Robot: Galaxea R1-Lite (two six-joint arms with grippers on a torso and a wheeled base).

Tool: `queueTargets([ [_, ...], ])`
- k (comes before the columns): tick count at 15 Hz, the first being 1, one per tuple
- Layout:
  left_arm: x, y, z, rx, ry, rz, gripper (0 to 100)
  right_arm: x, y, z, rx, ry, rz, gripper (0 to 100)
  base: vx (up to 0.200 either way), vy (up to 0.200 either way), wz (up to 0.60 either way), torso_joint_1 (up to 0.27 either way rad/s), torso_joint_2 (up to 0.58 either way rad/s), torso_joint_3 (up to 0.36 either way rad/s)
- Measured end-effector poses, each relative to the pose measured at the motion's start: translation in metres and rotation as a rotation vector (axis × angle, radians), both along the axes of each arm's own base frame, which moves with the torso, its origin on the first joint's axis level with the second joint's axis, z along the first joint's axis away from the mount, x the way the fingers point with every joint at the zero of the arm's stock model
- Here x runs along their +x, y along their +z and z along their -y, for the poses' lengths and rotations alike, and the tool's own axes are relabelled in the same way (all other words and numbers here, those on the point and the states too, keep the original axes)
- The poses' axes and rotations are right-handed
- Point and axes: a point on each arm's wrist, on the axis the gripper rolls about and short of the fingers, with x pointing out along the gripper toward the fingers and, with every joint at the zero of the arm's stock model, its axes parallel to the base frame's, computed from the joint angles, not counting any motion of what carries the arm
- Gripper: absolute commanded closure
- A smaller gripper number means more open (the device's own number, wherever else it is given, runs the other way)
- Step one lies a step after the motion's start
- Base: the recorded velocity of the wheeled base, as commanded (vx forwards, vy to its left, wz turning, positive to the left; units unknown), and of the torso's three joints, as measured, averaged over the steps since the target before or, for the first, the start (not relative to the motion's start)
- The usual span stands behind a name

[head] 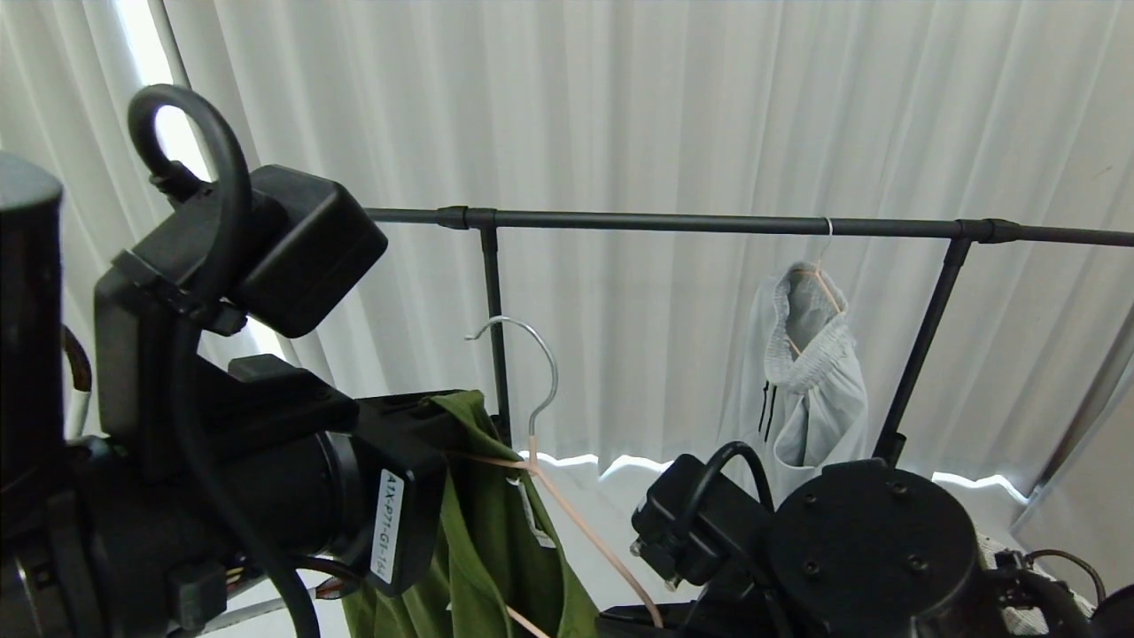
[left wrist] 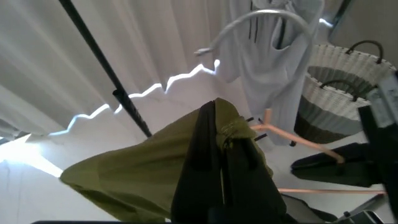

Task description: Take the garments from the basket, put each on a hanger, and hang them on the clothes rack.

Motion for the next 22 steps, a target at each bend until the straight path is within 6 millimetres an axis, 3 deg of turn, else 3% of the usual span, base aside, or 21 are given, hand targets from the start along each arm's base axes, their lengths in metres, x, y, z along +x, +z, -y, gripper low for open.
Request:
queueTargets([
  [9,-0.007,0.005,0.009,-0.076,-0.003,-0.027,100,-0.004,0.001,-0.009,0.022,-0.041,0.002,100,0.000,0.000,0.00,0.000,0.00,0.000],
  [13,0.000,0.005,0.002,-0.071,0.080,-0.007,100,-0.003,0.010,-0.003,0.060,-0.129,0.032,100,0.000,0.000,0.00,0.000,0.00,0.000],
  [19,-0.010,0.008,0.006,-0.100,0.024,0.008,100,-0.002,0.026,-0.004,0.206,-0.199,0.102,100,0.000,0.000,0.00,0.000,0.00,0.000],
  [20,-0.010,0.007,0.006,-0.096,0.022,0.006,0,-0.002,0.028,-0.002,0.212,-0.201,0.108,100,0.000,0.000,0.00,0.000,0.00,0.000],
  [22,-0.011,0.006,0.006,-0.094,0.019,0.005,0,-0.003,0.033,0.001,0.218,-0.195,0.131,100,0.000,0.000,0.00,0.000,0.00,0.000],
])
